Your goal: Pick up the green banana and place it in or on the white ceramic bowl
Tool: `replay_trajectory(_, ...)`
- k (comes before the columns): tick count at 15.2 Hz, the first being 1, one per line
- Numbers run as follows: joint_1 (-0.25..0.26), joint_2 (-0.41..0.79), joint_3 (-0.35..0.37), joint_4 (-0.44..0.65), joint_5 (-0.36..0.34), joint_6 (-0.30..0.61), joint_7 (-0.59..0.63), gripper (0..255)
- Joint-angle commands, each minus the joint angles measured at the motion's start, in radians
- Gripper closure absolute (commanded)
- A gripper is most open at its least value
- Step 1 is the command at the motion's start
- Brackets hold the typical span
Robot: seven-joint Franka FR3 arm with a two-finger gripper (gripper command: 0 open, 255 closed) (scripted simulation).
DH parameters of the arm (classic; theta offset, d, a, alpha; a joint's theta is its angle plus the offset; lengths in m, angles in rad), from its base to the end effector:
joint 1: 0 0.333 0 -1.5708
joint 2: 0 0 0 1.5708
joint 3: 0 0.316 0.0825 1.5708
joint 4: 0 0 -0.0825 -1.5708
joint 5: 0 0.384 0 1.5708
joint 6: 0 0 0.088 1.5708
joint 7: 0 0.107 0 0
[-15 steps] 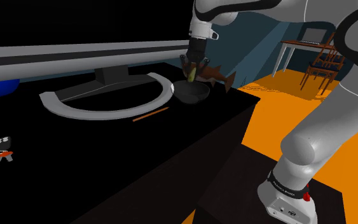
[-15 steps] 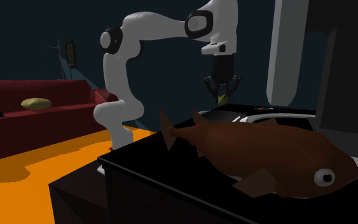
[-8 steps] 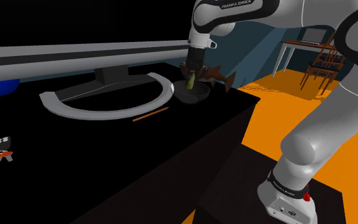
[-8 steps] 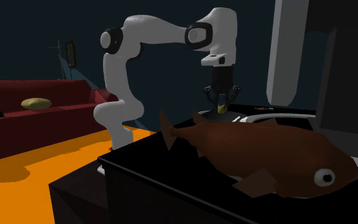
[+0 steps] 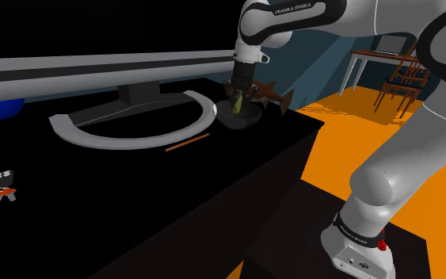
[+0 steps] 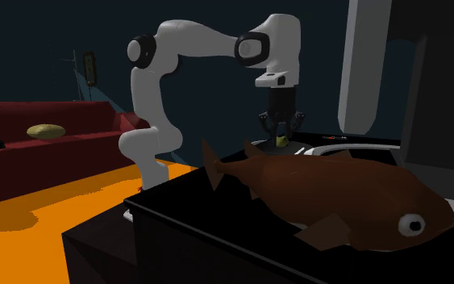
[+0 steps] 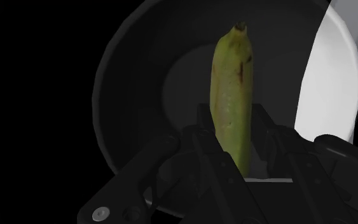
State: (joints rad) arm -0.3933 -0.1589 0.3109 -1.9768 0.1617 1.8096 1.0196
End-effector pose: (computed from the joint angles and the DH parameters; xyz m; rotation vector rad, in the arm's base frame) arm 0.5130 -0.0211 0.5327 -2.5632 1.6530 0.0946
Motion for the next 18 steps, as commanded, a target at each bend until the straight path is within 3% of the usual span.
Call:
replay_trajectory(1, 0.000, 0.000, 0.000, 0.000, 0.000, 0.000, 0.000, 255)
replay_trajectory(2, 0.000, 0.000, 0.000, 0.000, 0.000, 0.000, 0.000, 0)
replay_trajectory(7, 0.000, 0.000, 0.000, 0.000, 0.000, 0.000, 0.000, 0)
replay_trajectory(11, -0.007, 0.005, -0.010, 0.131, -0.007, -0.127, 0.004, 0)
replay_trajectory(18, -0.007, 0.005, -0.010, 0.131, -0.007, -0.127, 0.004, 0)
